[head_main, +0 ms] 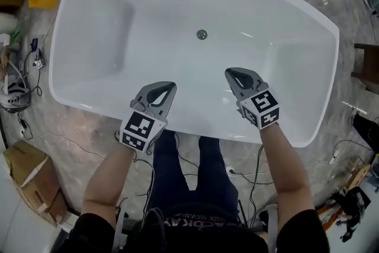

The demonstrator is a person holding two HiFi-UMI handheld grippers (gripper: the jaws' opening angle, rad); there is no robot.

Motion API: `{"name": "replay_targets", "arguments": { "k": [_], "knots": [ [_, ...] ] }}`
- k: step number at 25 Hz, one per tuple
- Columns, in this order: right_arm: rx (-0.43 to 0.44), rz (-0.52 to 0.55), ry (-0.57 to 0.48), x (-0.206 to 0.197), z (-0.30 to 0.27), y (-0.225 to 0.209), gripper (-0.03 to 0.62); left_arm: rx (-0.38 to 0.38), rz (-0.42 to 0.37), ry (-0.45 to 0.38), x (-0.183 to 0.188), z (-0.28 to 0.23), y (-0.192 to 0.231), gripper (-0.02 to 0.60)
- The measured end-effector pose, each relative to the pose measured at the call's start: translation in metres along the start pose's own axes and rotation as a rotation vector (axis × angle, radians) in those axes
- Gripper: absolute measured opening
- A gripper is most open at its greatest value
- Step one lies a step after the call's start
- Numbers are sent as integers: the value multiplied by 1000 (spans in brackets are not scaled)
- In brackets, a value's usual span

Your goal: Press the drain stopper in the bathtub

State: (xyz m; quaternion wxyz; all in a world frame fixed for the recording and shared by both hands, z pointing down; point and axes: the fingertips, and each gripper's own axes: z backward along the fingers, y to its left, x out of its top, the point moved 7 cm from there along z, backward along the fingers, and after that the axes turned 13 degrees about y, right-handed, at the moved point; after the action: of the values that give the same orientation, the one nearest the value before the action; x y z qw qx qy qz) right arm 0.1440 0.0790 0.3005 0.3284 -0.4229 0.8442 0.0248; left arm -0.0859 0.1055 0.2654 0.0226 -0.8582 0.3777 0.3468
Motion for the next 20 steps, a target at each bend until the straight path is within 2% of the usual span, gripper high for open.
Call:
{"name": "replay_targets", "arguments": {
  "k": [7,14,20],
  "knots": [
    [-44,23,189,-40,-102,-43,12,-59,-6,35,-36,-61,23,5],
    [-105,-34,269,-75,-216,-101,12,-86,-40,52,-64,-108,55,5],
    [-140,-70,356,-110,-304,-136,12,-108,0,55,-88,-138,72,5]
  ]
}}
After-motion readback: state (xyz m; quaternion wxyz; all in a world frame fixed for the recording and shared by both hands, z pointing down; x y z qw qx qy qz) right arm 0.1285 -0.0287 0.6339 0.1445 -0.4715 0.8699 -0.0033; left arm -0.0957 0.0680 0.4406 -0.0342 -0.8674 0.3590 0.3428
